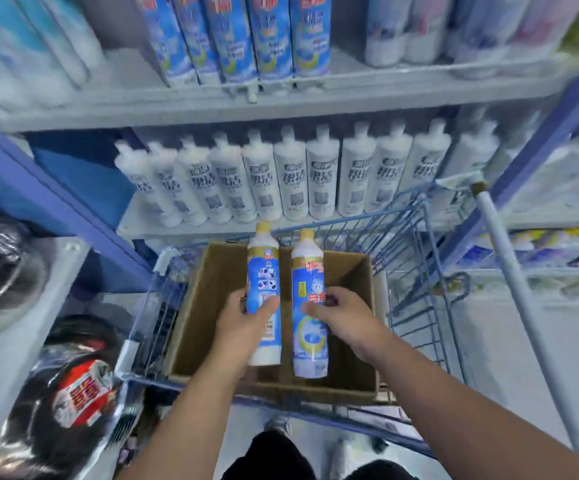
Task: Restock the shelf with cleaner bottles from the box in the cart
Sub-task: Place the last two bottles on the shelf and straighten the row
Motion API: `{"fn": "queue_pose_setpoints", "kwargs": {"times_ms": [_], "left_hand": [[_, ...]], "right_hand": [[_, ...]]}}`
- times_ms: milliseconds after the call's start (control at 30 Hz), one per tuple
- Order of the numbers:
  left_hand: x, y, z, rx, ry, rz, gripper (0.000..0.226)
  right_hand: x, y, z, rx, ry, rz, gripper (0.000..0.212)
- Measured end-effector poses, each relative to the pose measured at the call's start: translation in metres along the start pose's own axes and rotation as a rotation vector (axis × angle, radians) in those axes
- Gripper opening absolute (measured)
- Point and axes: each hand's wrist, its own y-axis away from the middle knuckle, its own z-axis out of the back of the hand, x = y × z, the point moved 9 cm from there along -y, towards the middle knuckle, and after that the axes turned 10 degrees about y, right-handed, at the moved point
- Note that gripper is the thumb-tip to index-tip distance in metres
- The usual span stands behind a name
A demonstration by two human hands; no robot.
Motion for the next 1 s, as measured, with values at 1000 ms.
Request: {"fn": "queue_pose_setpoints", "kwargs": {"times_ms": [1000], "left_hand": [[-0.333, -0.001, 0.082, -0.146, 0.124, -0.629, 0.04]], "right_hand": [[0.348, 0.06, -0.02, -0.36, 0.08, 0.659, 0.042]]}}
